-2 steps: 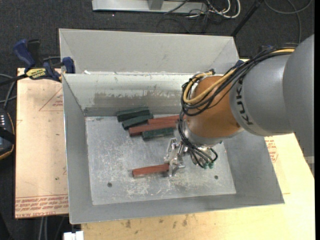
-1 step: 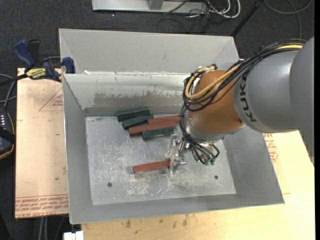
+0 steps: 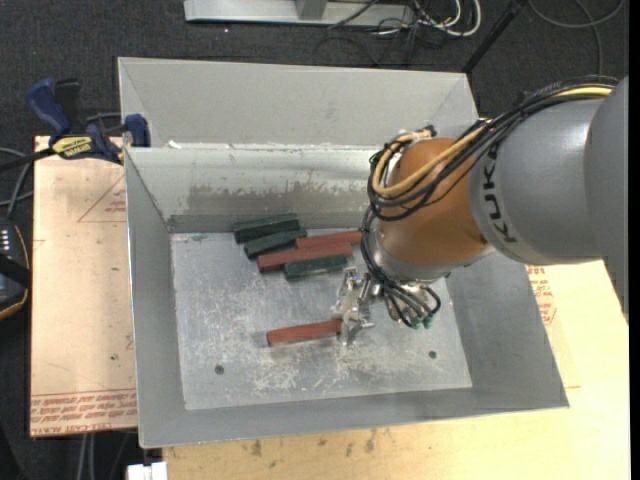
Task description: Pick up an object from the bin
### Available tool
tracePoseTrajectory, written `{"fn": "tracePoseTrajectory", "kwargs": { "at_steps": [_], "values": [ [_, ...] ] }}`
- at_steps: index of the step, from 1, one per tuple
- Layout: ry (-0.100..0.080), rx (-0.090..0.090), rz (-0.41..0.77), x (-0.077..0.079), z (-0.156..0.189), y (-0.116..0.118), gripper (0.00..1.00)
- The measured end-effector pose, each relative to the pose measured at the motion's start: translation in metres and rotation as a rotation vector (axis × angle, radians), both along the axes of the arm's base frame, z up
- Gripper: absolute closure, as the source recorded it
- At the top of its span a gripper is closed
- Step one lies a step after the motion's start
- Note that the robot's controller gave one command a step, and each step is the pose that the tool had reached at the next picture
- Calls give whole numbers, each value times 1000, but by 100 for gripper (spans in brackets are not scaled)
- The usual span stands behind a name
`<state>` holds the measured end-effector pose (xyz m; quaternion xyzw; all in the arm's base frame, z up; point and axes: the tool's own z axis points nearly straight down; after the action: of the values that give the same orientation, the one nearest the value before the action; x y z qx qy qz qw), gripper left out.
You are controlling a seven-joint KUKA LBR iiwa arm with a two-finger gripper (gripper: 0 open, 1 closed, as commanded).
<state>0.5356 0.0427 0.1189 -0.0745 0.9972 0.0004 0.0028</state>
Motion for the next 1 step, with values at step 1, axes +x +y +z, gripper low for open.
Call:
{"fn": "tracePoseTrajectory", "kwargs": {
  "at_steps": [1],
  "values": [
    [8,-1,0,-2,8,0,100]
  ]
}}
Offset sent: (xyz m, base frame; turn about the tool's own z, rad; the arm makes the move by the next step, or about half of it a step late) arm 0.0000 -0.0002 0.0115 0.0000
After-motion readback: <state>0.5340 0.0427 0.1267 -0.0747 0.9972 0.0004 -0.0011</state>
